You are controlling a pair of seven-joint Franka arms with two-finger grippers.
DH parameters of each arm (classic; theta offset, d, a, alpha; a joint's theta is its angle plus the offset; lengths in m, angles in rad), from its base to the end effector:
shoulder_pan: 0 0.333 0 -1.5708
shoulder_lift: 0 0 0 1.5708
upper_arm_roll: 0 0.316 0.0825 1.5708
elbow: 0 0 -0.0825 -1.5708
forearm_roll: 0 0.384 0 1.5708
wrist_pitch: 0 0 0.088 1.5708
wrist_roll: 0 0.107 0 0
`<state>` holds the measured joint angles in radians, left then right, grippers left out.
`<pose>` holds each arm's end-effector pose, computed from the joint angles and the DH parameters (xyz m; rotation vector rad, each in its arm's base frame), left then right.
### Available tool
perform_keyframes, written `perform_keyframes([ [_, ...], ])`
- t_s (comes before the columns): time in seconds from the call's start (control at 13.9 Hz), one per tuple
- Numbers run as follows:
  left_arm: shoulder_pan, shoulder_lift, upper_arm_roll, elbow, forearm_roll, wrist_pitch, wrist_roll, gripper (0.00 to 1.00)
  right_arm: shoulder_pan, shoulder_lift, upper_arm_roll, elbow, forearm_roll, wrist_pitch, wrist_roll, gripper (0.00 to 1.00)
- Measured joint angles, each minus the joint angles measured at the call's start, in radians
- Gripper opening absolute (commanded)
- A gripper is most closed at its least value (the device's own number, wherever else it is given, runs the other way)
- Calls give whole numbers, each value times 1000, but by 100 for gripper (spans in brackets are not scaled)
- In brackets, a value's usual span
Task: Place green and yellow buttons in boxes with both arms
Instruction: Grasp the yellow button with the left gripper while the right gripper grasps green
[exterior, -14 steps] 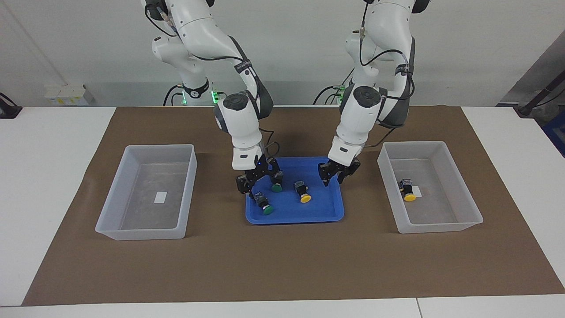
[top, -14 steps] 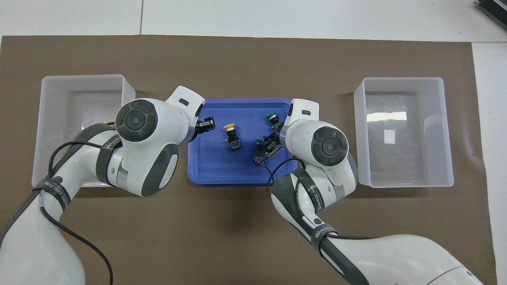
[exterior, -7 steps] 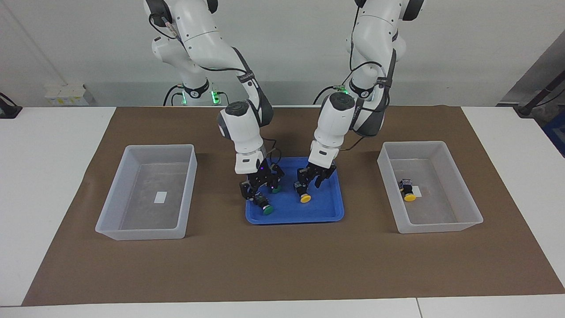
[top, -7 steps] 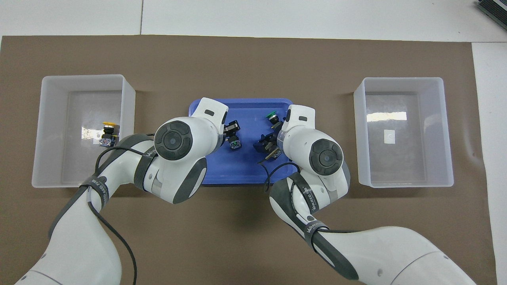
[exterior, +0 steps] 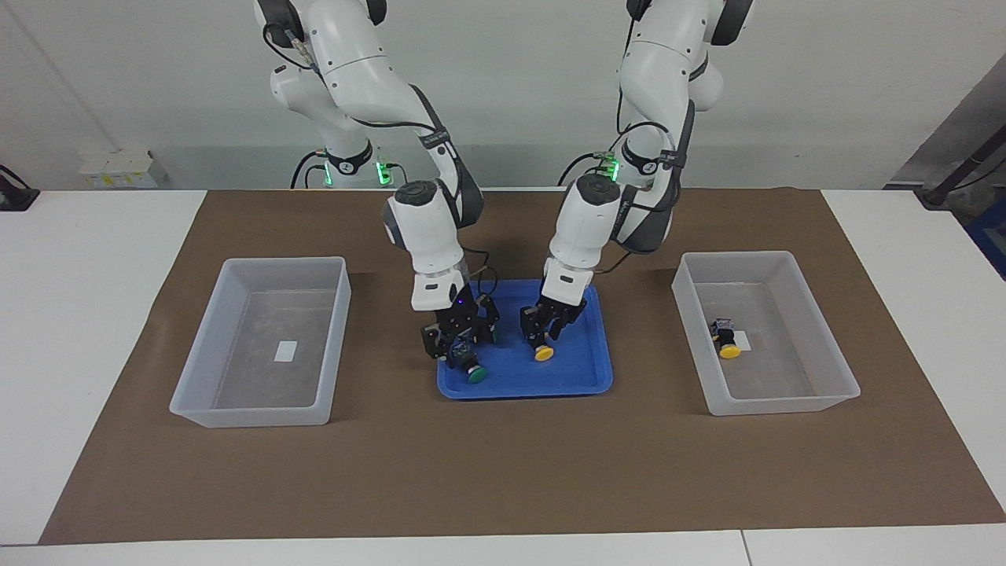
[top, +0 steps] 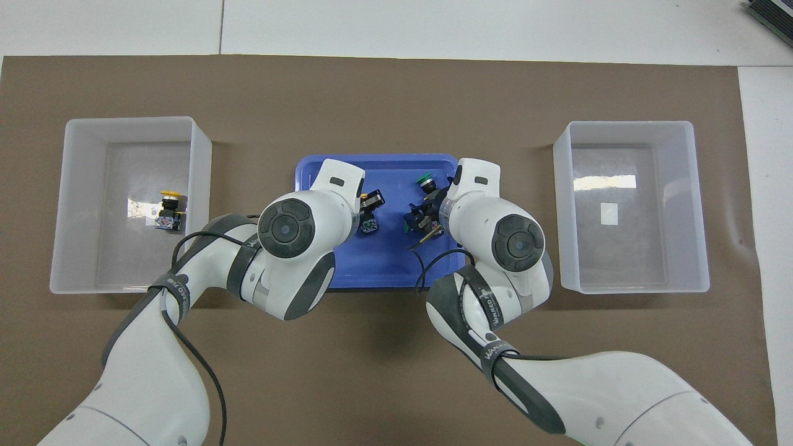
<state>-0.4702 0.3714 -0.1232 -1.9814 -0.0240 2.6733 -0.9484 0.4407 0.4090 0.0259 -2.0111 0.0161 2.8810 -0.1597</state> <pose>0.5330 -0.3533 0.3132 2.8084 0.5551 0.2770 0.5755 0.2877 0.2997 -2.8406 -0.8899 -0.6863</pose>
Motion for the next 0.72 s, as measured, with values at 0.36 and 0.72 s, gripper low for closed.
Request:
perform_keyframes([
  [0.36, -9, 15, 2, 0, 0, 20, -9, 48, -1, 3, 0, 4, 0, 6, -1, 93],
  [0.72, -9, 20, 2, 0, 0, 24, -9, 17, -1, 54, 0, 2, 0, 105, -1, 55],
])
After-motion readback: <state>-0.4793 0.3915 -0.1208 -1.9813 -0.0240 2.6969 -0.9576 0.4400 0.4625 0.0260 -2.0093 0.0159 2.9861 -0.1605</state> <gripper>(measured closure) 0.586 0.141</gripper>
